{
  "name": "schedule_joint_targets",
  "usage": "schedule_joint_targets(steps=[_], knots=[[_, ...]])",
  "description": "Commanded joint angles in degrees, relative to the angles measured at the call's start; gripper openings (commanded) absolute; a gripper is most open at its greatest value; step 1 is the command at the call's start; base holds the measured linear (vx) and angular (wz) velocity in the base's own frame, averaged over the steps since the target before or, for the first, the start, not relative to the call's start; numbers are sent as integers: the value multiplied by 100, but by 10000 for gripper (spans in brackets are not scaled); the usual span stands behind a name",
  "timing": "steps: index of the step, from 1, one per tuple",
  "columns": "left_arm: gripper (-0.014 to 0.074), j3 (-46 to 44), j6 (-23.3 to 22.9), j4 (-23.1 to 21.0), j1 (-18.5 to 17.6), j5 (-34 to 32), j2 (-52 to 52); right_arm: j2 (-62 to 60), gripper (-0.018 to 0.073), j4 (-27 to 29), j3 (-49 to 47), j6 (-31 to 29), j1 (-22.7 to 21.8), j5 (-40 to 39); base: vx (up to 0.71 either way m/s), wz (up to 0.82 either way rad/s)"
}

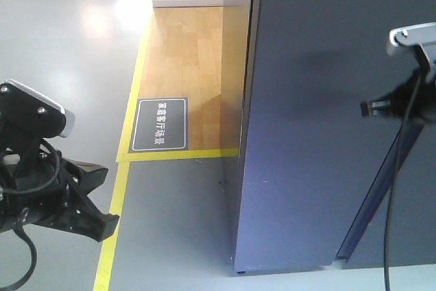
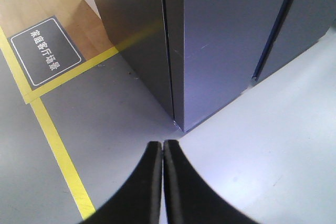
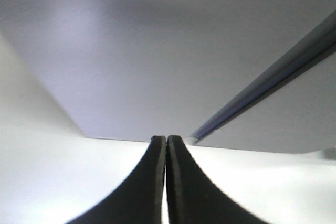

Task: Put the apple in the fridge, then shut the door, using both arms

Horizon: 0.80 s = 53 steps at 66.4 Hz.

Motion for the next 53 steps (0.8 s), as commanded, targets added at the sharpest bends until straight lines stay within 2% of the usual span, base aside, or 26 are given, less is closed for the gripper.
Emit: schedule_joint_targets(steps=[1,11,24,40,53], knots=[[-6,-146,-52,80,-20,-278,-92,-964,-4,17,538,34,109,-440,0,0],[-6,-146,-52,80,-20,-278,-92,-2234,-4,333,1544,48,117,-599,0,0],[-6,-146,-52,80,-20,-278,-92,-3973,-4,333,2299,24,117,-392,0,0],[-6,-146,-52,80,-20,-278,-92,-5672,-4,349,2841,29,117,689,0,0],[-6,-146,-52,80,-20,-278,-92,-6369,-3,357,2933,29,117,1633,0,0]])
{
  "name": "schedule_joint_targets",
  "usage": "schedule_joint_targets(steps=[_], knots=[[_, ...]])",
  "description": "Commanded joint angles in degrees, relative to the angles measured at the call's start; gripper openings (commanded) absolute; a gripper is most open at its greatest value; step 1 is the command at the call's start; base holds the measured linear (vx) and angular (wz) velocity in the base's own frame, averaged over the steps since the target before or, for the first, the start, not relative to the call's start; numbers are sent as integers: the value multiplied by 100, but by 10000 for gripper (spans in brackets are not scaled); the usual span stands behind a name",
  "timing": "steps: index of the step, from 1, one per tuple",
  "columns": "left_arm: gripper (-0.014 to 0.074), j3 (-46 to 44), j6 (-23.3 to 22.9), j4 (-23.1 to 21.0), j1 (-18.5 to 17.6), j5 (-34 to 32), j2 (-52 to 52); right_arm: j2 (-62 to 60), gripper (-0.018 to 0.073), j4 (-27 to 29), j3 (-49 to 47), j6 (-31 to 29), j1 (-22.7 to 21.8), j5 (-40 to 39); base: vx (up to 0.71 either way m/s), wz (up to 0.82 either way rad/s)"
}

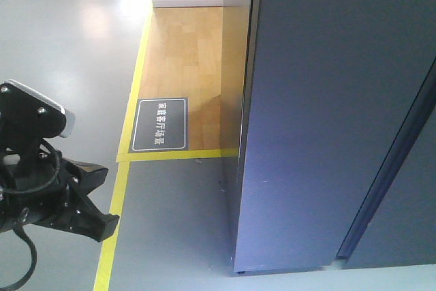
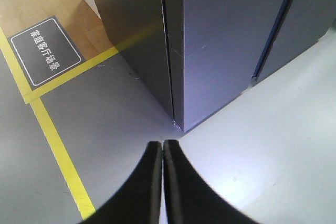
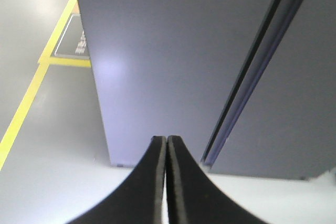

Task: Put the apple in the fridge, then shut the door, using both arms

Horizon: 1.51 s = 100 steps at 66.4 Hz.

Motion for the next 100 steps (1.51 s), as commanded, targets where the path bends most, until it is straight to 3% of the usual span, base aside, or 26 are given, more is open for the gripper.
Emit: schedule_joint_targets(steps=[1,52,58,67,75,84,92,100], knots=[[-6,-146,-52,75,-20,-278,-92,-217,-3,-1,-123,-21,9,112,0,0],[-6,-102,-52,83,5,-283,-235,-417,-3,149,-123,-24,9,425,0,0],[-6,-15,-77,43,359,-328,-627,-417,-3,224,-123,-24,-26,425,0,0],[-6,369,-327,-478,1314,-758,-1472,-417,-3,275,-123,-24,-18,425,0,0],[-6,1050,-331,-739,2121,-1244,-2318,-417,-3,280,-123,-24,-18,425,0,0],[-6,1912,-331,-1066,2771,-1545,-3508,-417,-3,276,-123,-24,-18,430,0,0],[-6,2539,-331,-1389,3133,-1573,-4481,-417,-3,276,-123,-24,-18,430,0,0],[-6,3020,-312,-1370,3274,-1734,-5059,-417,-3,276,-123,-24,-18,430,0,0]])
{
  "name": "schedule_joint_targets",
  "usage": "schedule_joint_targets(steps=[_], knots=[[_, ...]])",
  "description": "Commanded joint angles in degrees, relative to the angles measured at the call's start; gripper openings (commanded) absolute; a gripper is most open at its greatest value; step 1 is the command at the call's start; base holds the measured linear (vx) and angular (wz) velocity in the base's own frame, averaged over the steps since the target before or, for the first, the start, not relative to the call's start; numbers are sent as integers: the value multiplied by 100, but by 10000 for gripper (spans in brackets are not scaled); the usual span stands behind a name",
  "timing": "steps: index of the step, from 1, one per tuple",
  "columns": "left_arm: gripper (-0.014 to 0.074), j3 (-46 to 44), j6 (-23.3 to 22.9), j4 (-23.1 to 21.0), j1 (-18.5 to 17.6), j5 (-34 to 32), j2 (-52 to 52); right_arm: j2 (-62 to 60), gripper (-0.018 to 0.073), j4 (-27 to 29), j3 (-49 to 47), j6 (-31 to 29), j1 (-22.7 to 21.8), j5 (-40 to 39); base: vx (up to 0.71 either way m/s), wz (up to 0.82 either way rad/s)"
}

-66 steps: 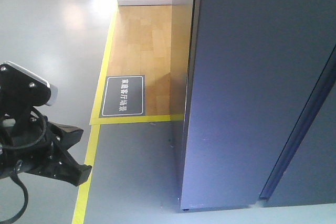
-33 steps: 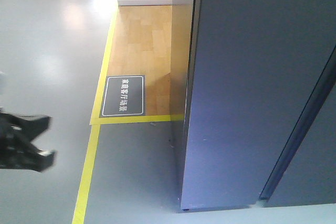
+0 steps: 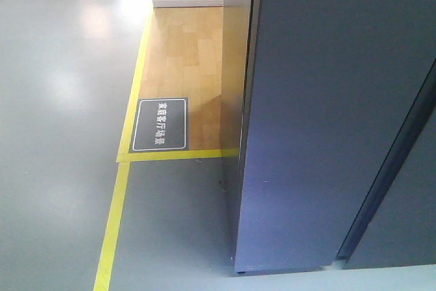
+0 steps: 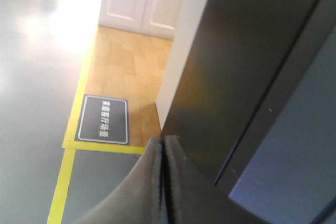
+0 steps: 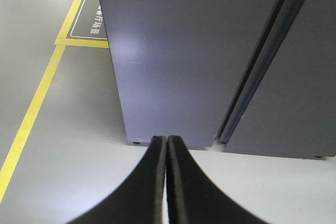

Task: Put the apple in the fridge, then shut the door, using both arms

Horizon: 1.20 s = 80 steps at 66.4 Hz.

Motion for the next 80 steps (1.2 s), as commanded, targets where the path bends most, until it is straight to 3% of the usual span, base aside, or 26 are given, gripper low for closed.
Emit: schedule_joint_targets(steps=[1,19,28,38,46,80], knots=[[-6,132,-10,-31,73,-655,-331,57,-3,-8,-123,-24,-18,-347,0,0],[-6,670,69,716,85,-1429,-649,57,-3,-8,-123,-24,-18,-347,0,0],[-6,955,430,547,226,-1729,-787,57,-3,-8,-123,-24,-18,-347,0,0],[-6,1320,1049,8,441,-2095,-1069,57,-3,-8,-123,-24,-18,-347,0,0],[-6,1633,1338,-153,607,-2690,-1248,57,-3,-8,-123,-24,-18,-347,0,0],[-6,1621,1549,94,655,-2251,-1248,57,-3,-6,-123,-24,-18,-347,0,0]])
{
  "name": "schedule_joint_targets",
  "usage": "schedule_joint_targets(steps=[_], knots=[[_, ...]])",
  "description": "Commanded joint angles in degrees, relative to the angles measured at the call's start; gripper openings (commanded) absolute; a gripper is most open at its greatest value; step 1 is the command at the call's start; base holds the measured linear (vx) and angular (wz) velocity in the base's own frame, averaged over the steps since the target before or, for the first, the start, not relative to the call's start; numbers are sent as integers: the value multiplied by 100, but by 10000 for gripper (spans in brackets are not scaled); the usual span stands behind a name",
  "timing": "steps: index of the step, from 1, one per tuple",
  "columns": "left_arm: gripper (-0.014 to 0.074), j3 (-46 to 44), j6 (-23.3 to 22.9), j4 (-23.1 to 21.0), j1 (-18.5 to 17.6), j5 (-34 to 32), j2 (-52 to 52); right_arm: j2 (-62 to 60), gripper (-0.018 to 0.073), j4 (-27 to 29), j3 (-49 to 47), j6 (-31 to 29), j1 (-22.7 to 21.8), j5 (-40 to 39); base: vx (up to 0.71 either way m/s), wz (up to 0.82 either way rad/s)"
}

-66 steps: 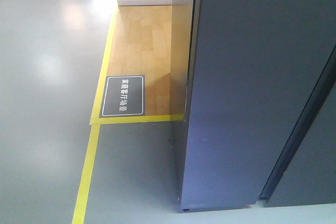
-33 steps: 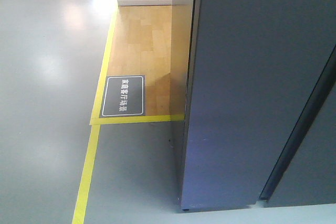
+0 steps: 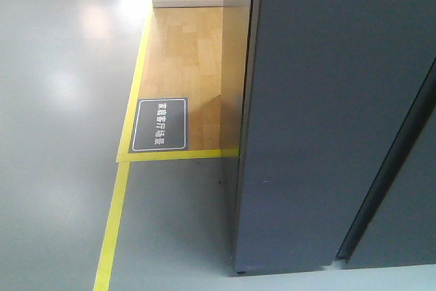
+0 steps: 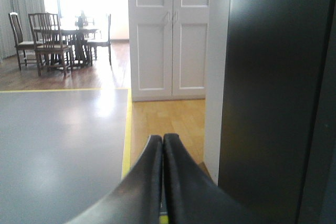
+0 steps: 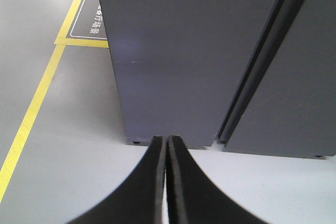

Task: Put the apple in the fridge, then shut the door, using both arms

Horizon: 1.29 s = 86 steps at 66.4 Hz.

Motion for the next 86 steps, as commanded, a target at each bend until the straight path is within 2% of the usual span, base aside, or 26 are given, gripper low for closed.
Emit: schedule_joint_targets(steps=[1,71,77,86], knots=[[-6,-90,35,-2,22,-273,-93,57,-3,-6,-123,-24,-18,-362,0,0],[-6,-96,18,-9,22,-257,-87,57,-3,-21,-123,-32,-18,-388,0,0],[-6,-96,18,-9,22,-257,-87,57,-3,-30,-97,-47,-18,-1121,0,0],[-6,-96,18,-9,22,-257,-87,-137,-3,-32,618,-67,-18,-3079,0,0]])
